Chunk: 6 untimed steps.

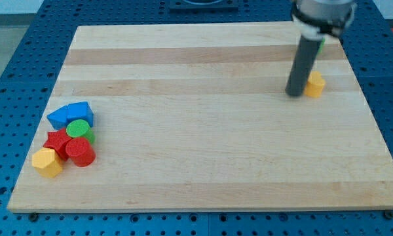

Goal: Push the yellow heart to the bottom of the green star

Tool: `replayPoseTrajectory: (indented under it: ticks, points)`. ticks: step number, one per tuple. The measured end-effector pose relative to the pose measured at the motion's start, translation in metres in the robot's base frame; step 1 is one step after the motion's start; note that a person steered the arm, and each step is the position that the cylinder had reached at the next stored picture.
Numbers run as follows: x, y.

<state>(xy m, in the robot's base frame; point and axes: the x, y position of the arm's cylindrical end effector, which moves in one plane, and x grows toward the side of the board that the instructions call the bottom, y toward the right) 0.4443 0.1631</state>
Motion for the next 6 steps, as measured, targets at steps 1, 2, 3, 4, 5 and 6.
replayPoseTrajectory:
  ticks: [1, 2, 3, 4, 5, 6]
  points:
    - [0.063, 0.007]
    - [0.021, 0.047]
    - [-0.010, 0.053]
    - [-0.010, 0.052]
    - [-0.010, 0.045]
    - [-0.012, 0.035]
